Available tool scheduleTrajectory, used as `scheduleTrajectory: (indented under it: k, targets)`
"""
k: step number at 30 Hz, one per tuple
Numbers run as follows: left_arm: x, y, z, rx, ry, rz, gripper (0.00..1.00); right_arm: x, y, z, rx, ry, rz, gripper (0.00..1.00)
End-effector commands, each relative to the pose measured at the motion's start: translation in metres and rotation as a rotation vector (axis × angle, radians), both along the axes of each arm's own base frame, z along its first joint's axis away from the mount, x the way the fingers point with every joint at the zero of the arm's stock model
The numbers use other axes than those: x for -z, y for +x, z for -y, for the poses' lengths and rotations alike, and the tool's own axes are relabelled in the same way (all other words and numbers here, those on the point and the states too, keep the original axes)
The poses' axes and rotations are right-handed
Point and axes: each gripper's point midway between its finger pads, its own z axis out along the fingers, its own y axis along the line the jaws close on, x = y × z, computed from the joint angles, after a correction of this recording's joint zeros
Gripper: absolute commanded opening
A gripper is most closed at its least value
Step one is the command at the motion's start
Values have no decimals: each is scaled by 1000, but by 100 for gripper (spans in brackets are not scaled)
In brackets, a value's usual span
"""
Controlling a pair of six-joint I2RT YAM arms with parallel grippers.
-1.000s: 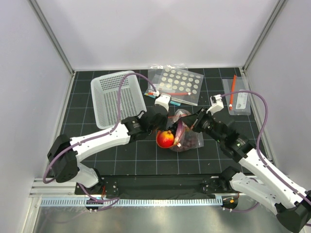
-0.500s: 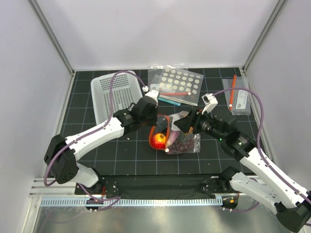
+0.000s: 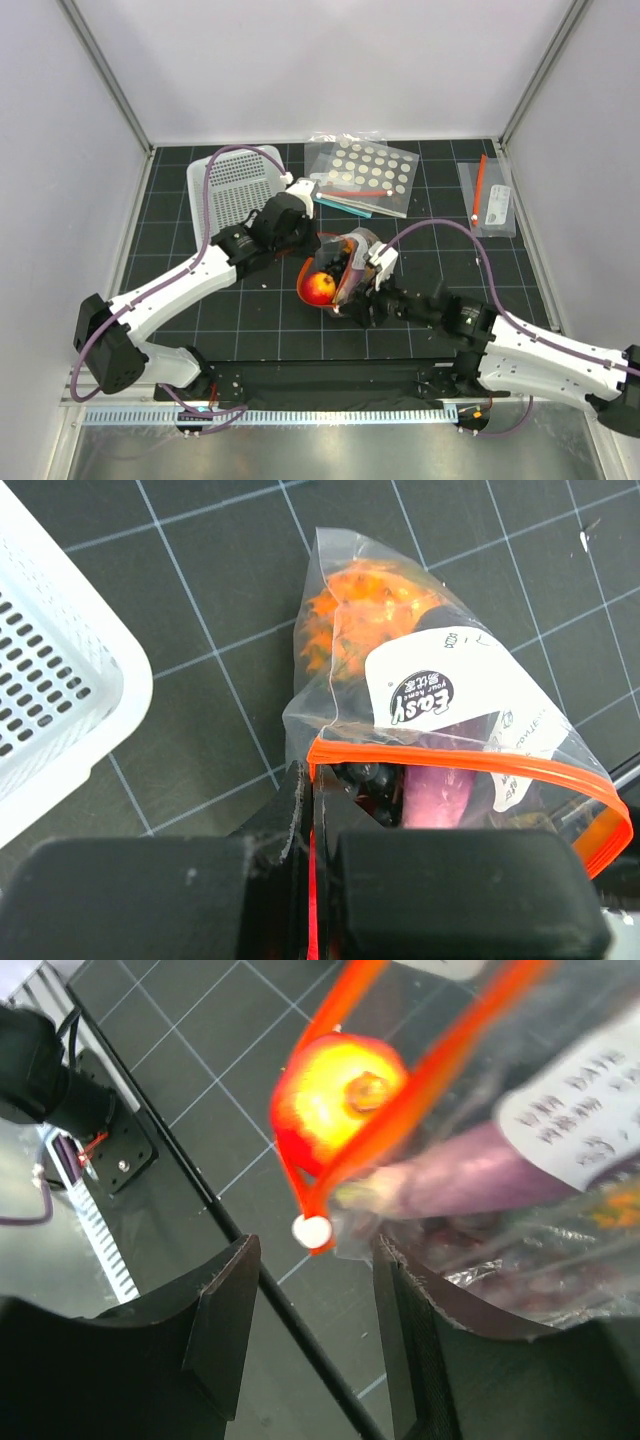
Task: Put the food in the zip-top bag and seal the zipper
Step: Adjust the zipper food storage bag at the center of the board.
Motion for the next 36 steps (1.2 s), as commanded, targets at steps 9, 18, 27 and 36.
scheduleTrajectory:
  k: [9, 18, 27, 36]
  targets:
    - [-18, -5, 2, 30, -51, 11, 0, 7, -13, -32, 51, -259, 410, 63]
    - [-18, -10, 6, 48, -64, -6, 0, 12, 7, -18, 317, -478, 581, 67]
    - [-17, -9, 7, 51, -66, -10, 0, 1, 7, -16, 335, -397, 571, 62]
    - [-17, -10, 7, 54, -69, -13, 0, 12, 12, -26, 312, -431, 545, 57]
